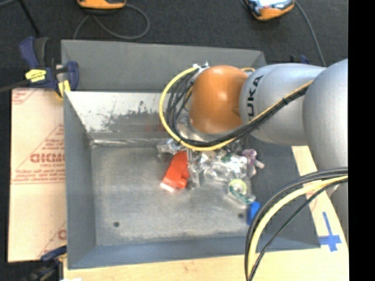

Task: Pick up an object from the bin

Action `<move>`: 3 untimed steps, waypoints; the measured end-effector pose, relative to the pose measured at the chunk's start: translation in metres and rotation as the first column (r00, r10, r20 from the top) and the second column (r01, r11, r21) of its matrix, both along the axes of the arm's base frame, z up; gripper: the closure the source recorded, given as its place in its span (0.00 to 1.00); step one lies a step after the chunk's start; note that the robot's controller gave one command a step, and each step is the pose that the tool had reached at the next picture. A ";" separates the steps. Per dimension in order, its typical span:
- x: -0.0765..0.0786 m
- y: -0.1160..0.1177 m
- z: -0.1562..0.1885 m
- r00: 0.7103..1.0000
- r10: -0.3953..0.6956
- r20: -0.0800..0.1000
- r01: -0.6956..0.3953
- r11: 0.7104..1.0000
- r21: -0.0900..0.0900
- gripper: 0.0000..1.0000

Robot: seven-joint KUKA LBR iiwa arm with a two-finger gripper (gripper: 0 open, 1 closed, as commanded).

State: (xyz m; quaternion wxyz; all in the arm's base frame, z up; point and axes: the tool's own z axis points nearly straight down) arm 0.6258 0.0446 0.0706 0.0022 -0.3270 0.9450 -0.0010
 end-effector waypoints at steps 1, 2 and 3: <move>-0.010 0.022 0.002 0.983 0.182 -0.001 -0.182 0.983 -0.001 0.00; -0.010 0.022 0.002 0.984 0.178 0.000 -0.178 0.984 0.001 1.00; -0.007 0.021 0.061 0.985 0.170 0.005 -0.170 0.985 -0.001 1.00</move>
Offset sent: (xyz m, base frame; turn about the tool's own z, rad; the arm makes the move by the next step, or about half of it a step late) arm -0.0121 0.0231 -0.0006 -0.1870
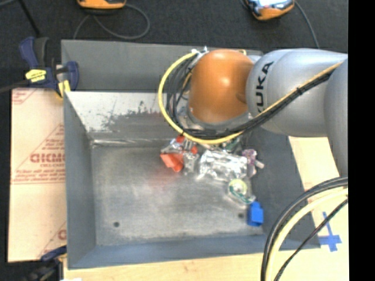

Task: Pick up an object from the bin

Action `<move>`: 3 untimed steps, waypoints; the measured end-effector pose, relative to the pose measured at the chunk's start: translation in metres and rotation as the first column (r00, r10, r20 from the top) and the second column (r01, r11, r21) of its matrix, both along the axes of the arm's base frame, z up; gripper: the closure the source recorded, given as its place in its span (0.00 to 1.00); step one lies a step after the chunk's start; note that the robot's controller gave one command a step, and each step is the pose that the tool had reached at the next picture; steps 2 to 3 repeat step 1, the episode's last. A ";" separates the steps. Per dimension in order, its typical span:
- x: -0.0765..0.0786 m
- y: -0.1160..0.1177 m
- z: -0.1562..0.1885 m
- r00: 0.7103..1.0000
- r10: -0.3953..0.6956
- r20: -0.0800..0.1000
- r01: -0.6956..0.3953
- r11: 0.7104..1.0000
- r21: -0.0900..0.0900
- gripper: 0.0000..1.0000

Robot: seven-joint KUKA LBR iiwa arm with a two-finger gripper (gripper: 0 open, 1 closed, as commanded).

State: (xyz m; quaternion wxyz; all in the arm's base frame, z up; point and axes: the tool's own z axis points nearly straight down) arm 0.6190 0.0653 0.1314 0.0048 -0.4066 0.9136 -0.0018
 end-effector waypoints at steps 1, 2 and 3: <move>0.002 -0.001 0.039 1.000 -0.007 -0.002 0.007 1.000 0.000 1.00; 0.002 -0.001 0.039 1.000 -0.007 -0.002 0.007 1.000 0.000 1.00; 0.002 -0.001 0.039 1.000 -0.007 -0.002 0.007 1.000 0.000 1.00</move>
Offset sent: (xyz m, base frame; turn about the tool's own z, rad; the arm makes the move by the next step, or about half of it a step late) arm 0.0000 0.0000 0.0354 0.0000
